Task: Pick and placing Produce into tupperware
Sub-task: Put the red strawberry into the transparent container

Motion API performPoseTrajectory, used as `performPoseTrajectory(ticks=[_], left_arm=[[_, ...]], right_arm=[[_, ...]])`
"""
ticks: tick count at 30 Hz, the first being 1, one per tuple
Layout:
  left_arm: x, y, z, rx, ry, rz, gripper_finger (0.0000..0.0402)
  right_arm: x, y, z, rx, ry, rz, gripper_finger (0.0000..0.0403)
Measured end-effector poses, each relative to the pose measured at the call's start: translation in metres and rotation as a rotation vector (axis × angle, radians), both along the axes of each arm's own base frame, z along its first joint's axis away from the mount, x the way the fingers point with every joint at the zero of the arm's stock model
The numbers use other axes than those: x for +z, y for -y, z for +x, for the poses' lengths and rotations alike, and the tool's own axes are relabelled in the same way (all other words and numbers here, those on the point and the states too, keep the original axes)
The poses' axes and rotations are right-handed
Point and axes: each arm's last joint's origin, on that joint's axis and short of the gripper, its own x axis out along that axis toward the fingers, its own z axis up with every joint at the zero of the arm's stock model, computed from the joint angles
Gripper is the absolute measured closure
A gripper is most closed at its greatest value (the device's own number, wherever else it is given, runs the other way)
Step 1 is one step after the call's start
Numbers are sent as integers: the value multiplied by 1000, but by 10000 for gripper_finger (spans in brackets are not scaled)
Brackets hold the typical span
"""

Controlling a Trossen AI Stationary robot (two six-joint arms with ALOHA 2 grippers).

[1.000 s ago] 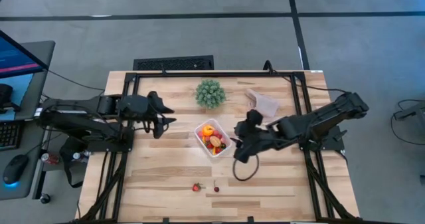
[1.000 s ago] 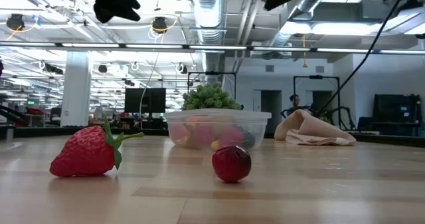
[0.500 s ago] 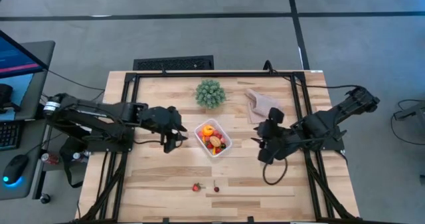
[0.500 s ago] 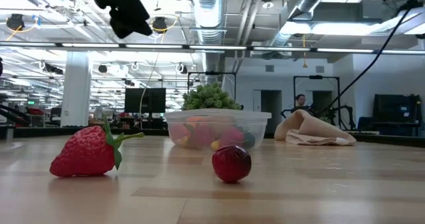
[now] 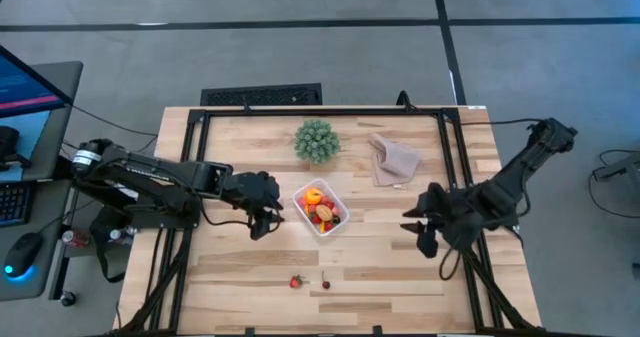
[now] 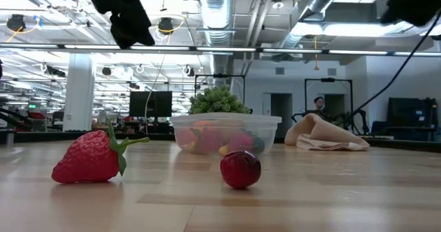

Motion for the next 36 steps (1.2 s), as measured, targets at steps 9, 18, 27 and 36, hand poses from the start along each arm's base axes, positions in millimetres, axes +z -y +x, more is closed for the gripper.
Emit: performPoseTrajectory(ticks=[9,18,27,36], left_arm=[[-9,3,0,210,-81,-60,237],[-39,51,16,-73,-216,-229,237],[-64,117,21,-95,-150,-211,237],[-81,164,-1,112,-8,-51,237]], right_arm=[[-46,-21,-19,20,32,179,256],[-66,-43,-26,80,23,221,261],[-70,-52,-35,142,0,200,263],[-71,-52,-37,150,-8,186,264]])
